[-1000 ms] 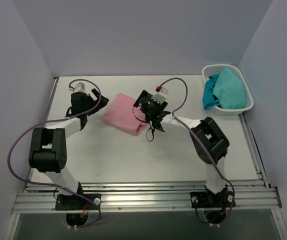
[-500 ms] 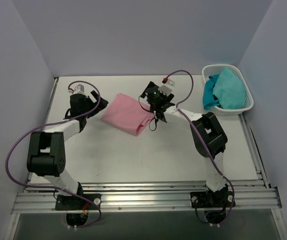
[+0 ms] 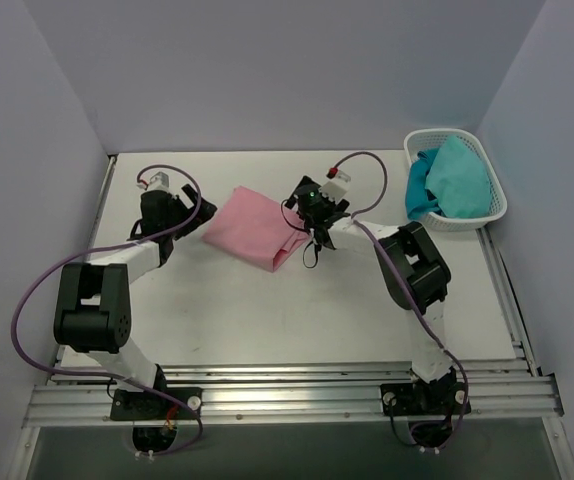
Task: Fold and stack the t-shirts
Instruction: Put the neatly folded tshirt into the corner of the board with the left arm
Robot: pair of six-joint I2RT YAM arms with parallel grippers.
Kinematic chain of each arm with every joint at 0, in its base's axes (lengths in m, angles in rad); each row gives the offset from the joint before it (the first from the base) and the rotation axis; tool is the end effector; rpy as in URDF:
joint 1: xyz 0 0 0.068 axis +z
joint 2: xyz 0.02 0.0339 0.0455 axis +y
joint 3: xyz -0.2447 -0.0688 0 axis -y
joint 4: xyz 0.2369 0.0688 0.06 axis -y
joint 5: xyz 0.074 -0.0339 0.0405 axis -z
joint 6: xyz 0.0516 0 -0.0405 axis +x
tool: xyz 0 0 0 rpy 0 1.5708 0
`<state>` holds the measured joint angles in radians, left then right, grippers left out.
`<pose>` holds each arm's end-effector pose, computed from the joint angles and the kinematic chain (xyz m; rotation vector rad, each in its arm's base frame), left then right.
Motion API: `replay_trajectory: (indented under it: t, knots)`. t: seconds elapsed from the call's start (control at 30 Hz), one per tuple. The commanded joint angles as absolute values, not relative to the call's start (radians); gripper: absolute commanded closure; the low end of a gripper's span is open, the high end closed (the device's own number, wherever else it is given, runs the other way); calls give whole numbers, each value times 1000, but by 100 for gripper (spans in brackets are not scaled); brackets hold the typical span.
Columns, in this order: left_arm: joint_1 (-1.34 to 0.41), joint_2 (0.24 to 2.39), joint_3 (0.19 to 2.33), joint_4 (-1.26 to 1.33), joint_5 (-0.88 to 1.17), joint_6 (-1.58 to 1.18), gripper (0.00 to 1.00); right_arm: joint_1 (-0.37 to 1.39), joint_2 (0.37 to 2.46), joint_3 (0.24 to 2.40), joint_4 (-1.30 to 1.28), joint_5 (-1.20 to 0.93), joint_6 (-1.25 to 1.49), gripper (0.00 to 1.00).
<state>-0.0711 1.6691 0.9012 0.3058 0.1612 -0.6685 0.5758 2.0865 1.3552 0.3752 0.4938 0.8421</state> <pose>0.3664 -0.0344 0.1799 -0.5132 2.0204 -0.6227 0.4067 0.2349 0.1712 0.5773 1.8237 0.4921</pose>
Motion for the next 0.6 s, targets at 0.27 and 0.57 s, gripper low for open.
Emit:
replay_trajectory:
  t: [0.27,0.57]
  knots:
    - [-71,1663,893,371,179,-667,1,612,2169,1387,383,472,887,11]
    - [-71,1675,888,385,179,-666,1,620,2229,1422,387,453,893,13]
